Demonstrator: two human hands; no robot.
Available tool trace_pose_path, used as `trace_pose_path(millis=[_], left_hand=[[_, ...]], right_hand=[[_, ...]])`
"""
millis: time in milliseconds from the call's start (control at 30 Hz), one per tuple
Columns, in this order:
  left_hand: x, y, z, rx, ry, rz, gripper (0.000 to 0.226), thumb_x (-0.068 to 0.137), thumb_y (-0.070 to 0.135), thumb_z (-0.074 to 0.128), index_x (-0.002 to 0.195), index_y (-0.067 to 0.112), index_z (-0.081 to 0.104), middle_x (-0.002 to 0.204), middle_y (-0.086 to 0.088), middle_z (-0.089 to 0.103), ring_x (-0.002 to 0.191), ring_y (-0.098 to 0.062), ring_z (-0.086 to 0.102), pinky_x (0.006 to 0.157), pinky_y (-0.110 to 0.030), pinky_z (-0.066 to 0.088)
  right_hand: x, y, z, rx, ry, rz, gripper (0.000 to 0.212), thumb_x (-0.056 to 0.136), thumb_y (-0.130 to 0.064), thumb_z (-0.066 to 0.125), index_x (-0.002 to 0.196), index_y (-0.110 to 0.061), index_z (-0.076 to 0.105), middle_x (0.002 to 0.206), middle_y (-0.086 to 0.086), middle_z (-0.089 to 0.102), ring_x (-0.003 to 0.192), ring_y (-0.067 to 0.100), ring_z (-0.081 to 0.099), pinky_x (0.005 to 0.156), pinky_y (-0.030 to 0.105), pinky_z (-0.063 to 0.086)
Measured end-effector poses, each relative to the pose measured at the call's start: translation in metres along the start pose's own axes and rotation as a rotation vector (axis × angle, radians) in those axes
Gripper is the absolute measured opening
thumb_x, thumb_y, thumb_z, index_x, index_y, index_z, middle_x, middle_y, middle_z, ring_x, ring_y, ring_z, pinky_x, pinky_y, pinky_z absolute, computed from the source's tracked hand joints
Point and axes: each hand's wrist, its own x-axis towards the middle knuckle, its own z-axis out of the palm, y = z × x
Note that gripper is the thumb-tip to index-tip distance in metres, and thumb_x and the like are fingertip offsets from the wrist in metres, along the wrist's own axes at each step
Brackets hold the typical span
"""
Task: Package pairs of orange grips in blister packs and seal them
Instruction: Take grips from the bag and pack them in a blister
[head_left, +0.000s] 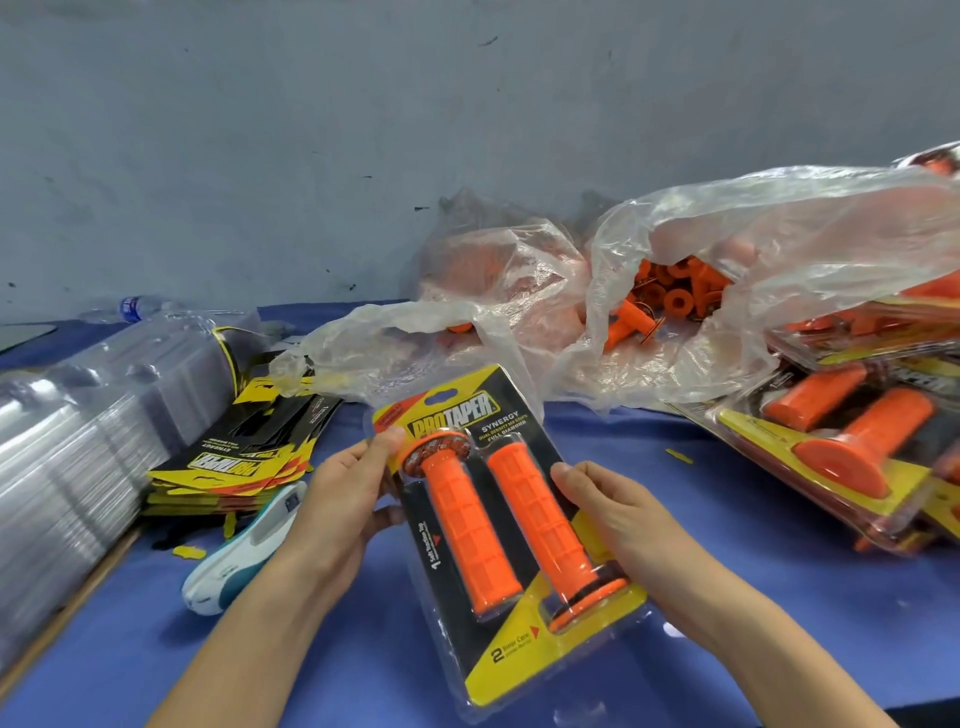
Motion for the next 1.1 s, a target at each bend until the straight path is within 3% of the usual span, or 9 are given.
trace_pose_path(millis=[167, 267, 433, 633, 767, 833, 900, 1000, 1100], left_hand=[[-0.001, -0.003, 0.016, -0.083, 0.102, -0.007, 0.035, 0.099, 0.038, 0.053, 0.1, 0.008, 0.071, 0.087, -0.014, 0.074, 0.072, -0.018, 0.068, 0.057, -0.029, 0.056], [-0.006, -0.009, 0.034, -0.083, 0.198, -0.08, 0.047, 0.101, 0.048, 0.044, 0.108, 0.008, 0.069, 0.099, -0.015, 0.075, 0.088, -0.027, 0.071, 0.081, -0.042, 0.058], [-0.034, -0.02, 0.053, 0.033, 0.107, -0.179, 0.059, 0.097, 0.063, 0.039, 0.105, 0.017, 0.074, 0.096, -0.002, 0.077, 0.094, -0.024, 0.073, 0.093, -0.046, 0.054], [-0.039, -0.014, 0.053, -0.253, -0.048, -0.284, 0.054, 0.095, 0.062, 0.046, 0.106, 0.018, 0.076, 0.105, -0.017, 0.074, 0.094, -0.034, 0.073, 0.079, -0.042, 0.056], [-0.036, -0.014, 0.055, -0.272, -0.092, -0.284, 0.055, 0.093, 0.063, 0.047, 0.103, 0.018, 0.078, 0.11, -0.018, 0.072, 0.095, -0.031, 0.073, 0.087, -0.043, 0.056], [-0.027, -0.01, 0.05, -0.284, -0.151, -0.221, 0.045, 0.101, 0.045, 0.043, 0.102, 0.016, 0.077, 0.112, -0.02, 0.071, 0.067, -0.008, 0.073, 0.064, -0.019, 0.057], [-0.026, -0.006, 0.047, -0.228, -0.117, -0.156, 0.042, 0.106, 0.034, 0.035, 0.124, 0.009, 0.064, 0.106, -0.019, 0.073, 0.043, 0.006, 0.06, 0.049, -0.01, 0.048], [-0.038, -0.012, 0.059, -0.168, -0.147, -0.267, 0.07, 0.089, 0.072, 0.042, 0.117, 0.016, 0.073, 0.114, -0.019, 0.071, 0.091, -0.025, 0.074, 0.091, -0.039, 0.055], [-0.054, -0.018, 0.068, -0.043, -0.125, -0.106, 0.071, 0.072, 0.085, 0.045, 0.085, 0.024, 0.08, 0.079, -0.009, 0.075, 0.068, -0.027, 0.072, 0.066, -0.037, 0.054]], right_hand=[[-0.001, 0.006, 0.003, -0.009, 0.022, -0.072, 0.038, 0.095, -0.048, 0.052, 0.08, -0.013, 0.052, 0.074, 0.002, 0.047, 0.069, 0.018, 0.045, 0.067, 0.036, 0.041], [0.003, 0.015, 0.01, -0.016, 0.151, -0.128, 0.049, 0.098, -0.05, 0.046, 0.092, -0.002, 0.053, 0.08, 0.004, 0.049, 0.075, 0.014, 0.047, 0.074, 0.037, 0.042], [0.008, 0.018, 0.008, 0.167, 0.324, -0.005, 0.042, 0.097, -0.057, 0.043, 0.112, -0.028, 0.069, 0.11, -0.012, 0.071, 0.105, 0.006, 0.065, 0.098, 0.036, 0.049], [0.006, 0.018, 0.008, 0.221, 0.338, 0.055, 0.048, 0.092, -0.065, 0.042, 0.1, -0.027, 0.071, 0.089, -0.01, 0.075, 0.08, 0.006, 0.072, 0.061, 0.021, 0.052], [0.004, 0.017, 0.005, 0.23, 0.301, 0.01, 0.047, 0.094, -0.064, 0.038, 0.09, -0.035, 0.076, 0.087, -0.008, 0.076, 0.082, 0.009, 0.072, 0.069, 0.027, 0.053], [0.002, 0.016, 0.005, 0.255, 0.282, 0.017, 0.051, 0.093, -0.066, 0.039, 0.093, -0.031, 0.076, 0.087, -0.002, 0.076, 0.082, 0.016, 0.073, 0.076, 0.035, 0.057], [0.0, 0.013, 0.004, 0.281, 0.28, 0.031, 0.053, 0.091, -0.067, 0.04, 0.097, -0.029, 0.075, 0.089, -0.001, 0.076, 0.084, 0.019, 0.074, 0.084, 0.043, 0.058], [-0.004, 0.01, -0.002, 0.273, 0.31, -0.011, 0.042, 0.093, -0.064, 0.038, 0.088, -0.044, 0.074, 0.089, -0.007, 0.076, 0.082, 0.015, 0.074, 0.079, 0.038, 0.06], [-0.01, 0.007, -0.016, 0.306, 0.429, -0.042, 0.04, 0.092, -0.066, 0.04, 0.083, -0.045, 0.074, 0.082, -0.01, 0.076, 0.076, 0.011, 0.073, 0.065, 0.028, 0.057]])
